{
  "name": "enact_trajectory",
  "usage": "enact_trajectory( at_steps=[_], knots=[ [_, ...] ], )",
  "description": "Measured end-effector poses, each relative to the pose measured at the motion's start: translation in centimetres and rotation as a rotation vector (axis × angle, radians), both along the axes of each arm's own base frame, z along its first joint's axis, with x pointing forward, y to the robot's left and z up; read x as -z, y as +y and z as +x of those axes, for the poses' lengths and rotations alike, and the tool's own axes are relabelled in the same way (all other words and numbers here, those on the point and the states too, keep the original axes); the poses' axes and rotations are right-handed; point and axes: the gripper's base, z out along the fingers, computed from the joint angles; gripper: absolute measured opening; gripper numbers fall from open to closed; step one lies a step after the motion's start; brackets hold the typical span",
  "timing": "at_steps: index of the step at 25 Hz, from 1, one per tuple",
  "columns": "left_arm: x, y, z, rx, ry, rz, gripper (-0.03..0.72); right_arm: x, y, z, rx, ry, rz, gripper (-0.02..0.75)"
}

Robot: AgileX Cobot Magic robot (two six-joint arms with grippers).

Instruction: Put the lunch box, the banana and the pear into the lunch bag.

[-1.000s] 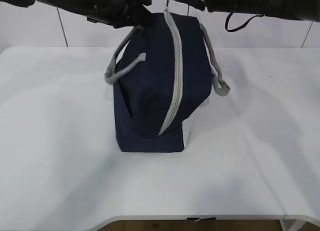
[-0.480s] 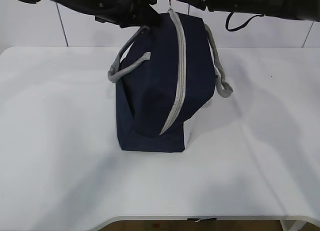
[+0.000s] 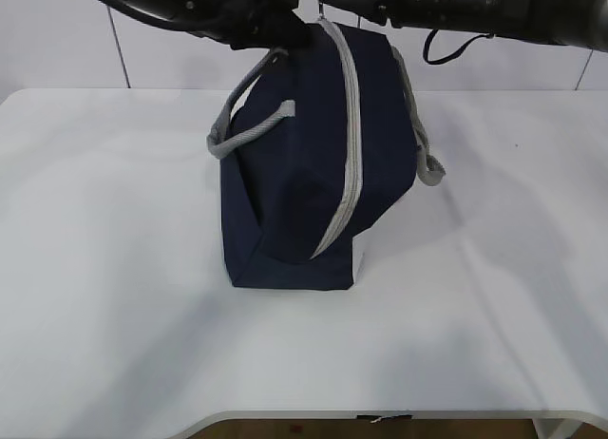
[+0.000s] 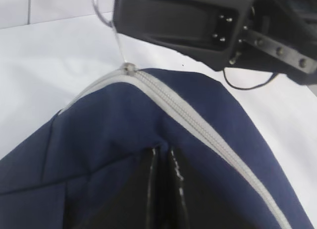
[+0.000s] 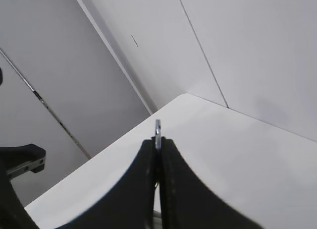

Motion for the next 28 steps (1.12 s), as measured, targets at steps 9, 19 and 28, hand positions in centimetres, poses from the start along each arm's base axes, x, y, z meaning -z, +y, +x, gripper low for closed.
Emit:
enact_trajectory(
  at_steps=[9, 19, 28],
  knots=[
    [-0.7, -0.2, -0.2, 0.055, -0.019, 0.008, 0.009, 0.8, 0.0, 0.3, 0.006, 0.016, 0.007, 0.006],
    [-0.9, -0.3, -0.3, 0.102, -0.052, 0.022, 0.009, 2.7, 0.0, 0.9, 0.013, 0.078, 0.032, 0.006],
    [-0.8, -0.2, -0.3, 0.119, -0.066, 0.031, 0.009, 4.2, -0.1, 1.4, 0.034, 0.12, 0.016, 0.006]
  ],
)
